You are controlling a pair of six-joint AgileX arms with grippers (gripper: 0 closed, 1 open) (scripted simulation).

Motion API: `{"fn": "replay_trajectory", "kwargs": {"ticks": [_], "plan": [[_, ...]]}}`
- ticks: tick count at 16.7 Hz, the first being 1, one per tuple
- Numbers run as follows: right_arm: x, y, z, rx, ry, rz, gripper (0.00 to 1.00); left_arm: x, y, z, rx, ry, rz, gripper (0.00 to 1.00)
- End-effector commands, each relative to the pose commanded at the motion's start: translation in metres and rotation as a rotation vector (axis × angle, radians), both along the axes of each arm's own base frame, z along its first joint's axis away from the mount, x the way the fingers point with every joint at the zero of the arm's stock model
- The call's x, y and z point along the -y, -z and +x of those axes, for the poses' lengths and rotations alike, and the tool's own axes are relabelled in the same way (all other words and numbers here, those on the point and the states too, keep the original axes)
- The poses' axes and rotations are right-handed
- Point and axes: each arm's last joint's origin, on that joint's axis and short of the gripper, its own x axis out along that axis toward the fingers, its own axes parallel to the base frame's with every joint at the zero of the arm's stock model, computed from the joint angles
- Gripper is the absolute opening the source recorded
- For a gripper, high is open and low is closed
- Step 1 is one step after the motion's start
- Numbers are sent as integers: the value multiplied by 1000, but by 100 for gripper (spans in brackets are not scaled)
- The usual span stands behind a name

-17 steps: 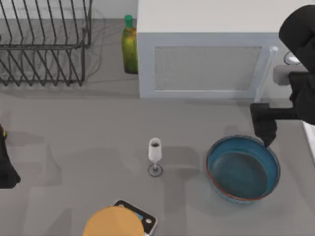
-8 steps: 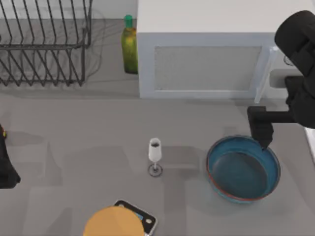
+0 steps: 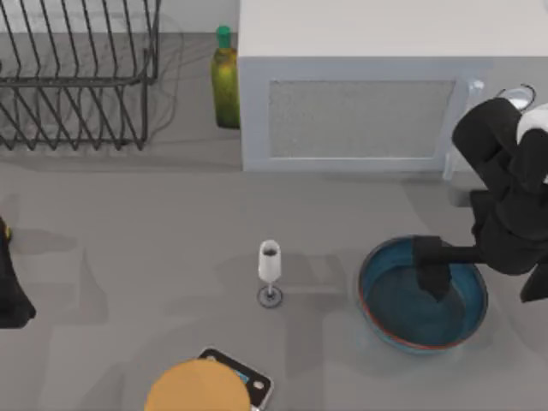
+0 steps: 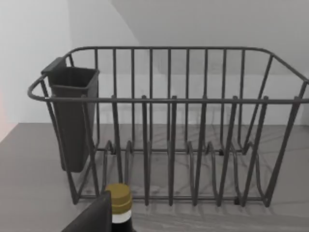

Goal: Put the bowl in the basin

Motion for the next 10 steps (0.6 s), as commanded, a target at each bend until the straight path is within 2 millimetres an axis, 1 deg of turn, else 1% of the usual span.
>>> {"fn": "replay_trajectory", "kwargs": {"ticks": [1,5,10], "plan": [[0,4,-1,-3,0,-1,100,0,0,0,0,0,0,100],[0,5,-1,-3,0,-1,100,0,0,0,0,0,0,100],[0,5,-1,-3,0,-1,62,0,0,0,0,0,0,100]]}}
